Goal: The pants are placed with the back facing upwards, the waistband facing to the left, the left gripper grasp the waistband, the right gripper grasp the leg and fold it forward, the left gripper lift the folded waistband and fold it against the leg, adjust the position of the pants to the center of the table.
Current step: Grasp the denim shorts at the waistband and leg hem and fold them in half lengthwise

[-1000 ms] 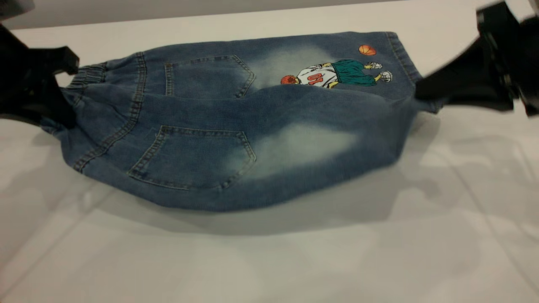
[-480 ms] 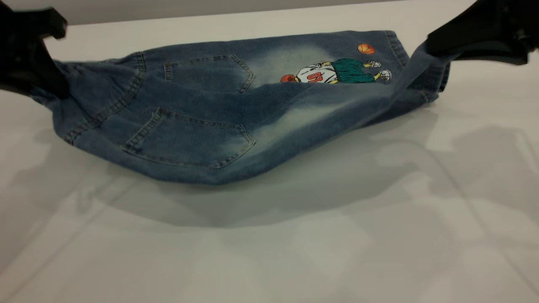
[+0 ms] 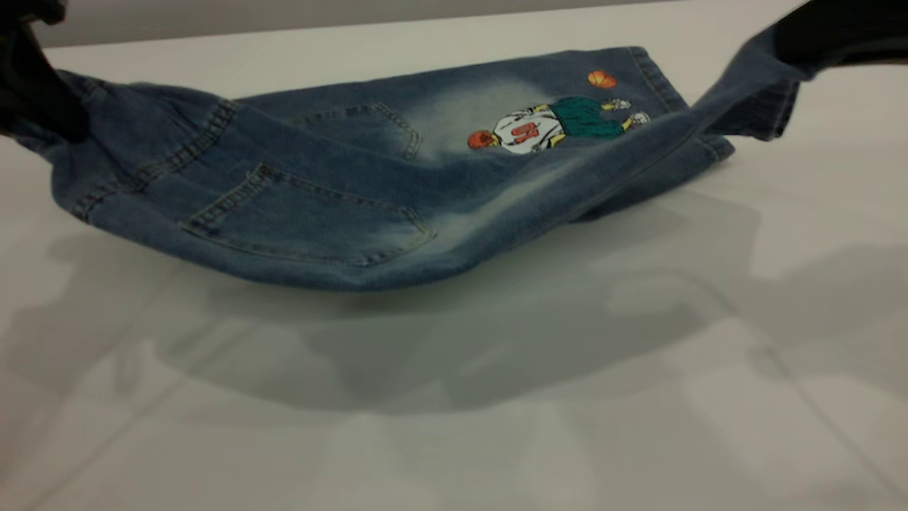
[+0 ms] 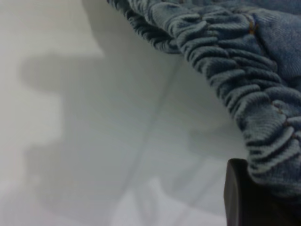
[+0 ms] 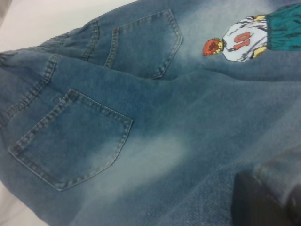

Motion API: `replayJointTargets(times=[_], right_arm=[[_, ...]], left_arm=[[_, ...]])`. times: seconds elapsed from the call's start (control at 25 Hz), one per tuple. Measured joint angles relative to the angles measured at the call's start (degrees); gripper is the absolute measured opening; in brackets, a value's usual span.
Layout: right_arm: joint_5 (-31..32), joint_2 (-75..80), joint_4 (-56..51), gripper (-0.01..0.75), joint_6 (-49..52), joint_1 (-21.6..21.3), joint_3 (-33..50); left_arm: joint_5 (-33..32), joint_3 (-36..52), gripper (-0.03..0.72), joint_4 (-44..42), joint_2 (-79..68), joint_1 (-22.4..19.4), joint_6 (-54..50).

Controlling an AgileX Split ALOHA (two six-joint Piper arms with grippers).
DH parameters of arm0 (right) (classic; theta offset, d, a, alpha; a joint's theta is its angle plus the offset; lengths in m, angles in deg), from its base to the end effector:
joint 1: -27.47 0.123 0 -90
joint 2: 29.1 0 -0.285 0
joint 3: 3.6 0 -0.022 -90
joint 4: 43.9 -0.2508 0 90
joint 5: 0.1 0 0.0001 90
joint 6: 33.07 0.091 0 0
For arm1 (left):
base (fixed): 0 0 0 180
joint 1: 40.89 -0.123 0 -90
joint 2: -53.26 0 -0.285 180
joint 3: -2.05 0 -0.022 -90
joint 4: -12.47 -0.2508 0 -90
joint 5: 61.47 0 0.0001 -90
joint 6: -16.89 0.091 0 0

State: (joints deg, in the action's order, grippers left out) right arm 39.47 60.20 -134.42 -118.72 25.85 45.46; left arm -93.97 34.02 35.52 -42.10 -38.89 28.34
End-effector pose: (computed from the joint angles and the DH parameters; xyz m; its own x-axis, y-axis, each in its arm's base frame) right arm 0.2281 0.0516 0.1831 -0.7746 0.0895 -0.6260 -0.3383 0.7778 0.5297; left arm 0.2722 -0.0287 0.1898 -0.9315 -0.1085 -0.3473 -0.0207 0.9687 -0.2473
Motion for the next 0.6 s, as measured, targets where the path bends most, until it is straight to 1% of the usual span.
replayJointTargets(times=[0.12, 0.4, 0.6], right_arm=[[0.19, -2.63, 0.20, 0.017, 0.54, 0.00, 2.16], [1.19, -5.14, 3.15, 0.017, 3.84, 0.00, 2.84], [3.02, -5.61, 2.99, 0.017, 3.84, 0.08, 3.13]], left_arm=[[0.33, 2.59, 0.148, 0.05, 2.02, 0.00, -1.26], [1.21, 9.52, 0.148, 0.05, 9.36, 0.00, -3.50], [0.22, 10.79, 0.148, -0.46, 15.38, 0.00, -4.96]])
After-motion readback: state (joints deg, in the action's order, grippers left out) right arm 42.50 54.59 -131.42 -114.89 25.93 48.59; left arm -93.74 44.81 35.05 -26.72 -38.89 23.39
